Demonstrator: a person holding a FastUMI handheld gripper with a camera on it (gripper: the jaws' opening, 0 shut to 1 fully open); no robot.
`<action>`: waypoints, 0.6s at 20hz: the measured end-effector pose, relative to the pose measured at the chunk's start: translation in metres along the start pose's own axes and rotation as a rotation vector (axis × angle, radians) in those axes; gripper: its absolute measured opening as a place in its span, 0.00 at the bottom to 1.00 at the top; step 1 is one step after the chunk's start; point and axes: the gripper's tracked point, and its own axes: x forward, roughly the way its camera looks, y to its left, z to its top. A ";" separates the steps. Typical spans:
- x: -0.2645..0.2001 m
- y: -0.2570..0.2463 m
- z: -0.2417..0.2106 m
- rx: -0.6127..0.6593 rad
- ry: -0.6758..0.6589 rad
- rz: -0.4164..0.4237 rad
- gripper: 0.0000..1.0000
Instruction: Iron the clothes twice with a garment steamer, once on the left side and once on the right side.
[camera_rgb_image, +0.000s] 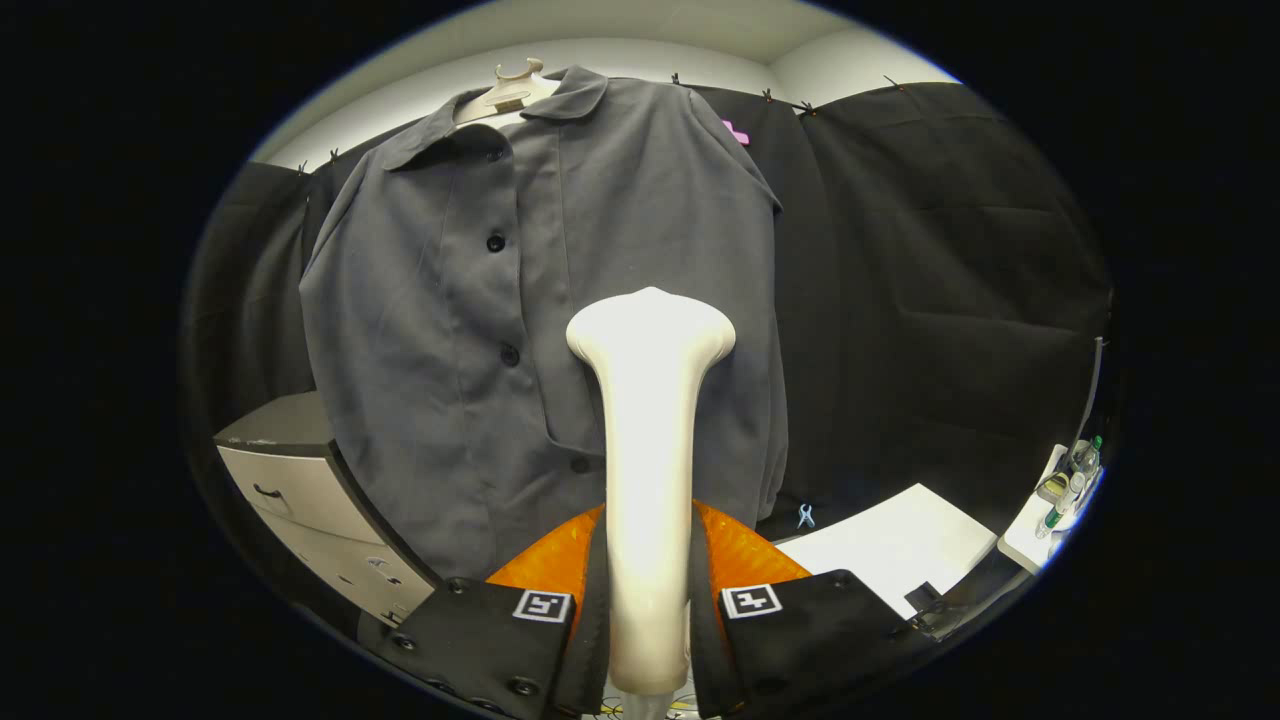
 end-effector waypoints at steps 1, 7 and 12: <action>0.001 0.000 -0.006 0.000 0.009 -0.001 0.41; 0.004 -0.006 -0.046 0.010 0.075 -0.006 0.41; 0.006 -0.010 -0.062 0.026 0.098 -0.018 0.41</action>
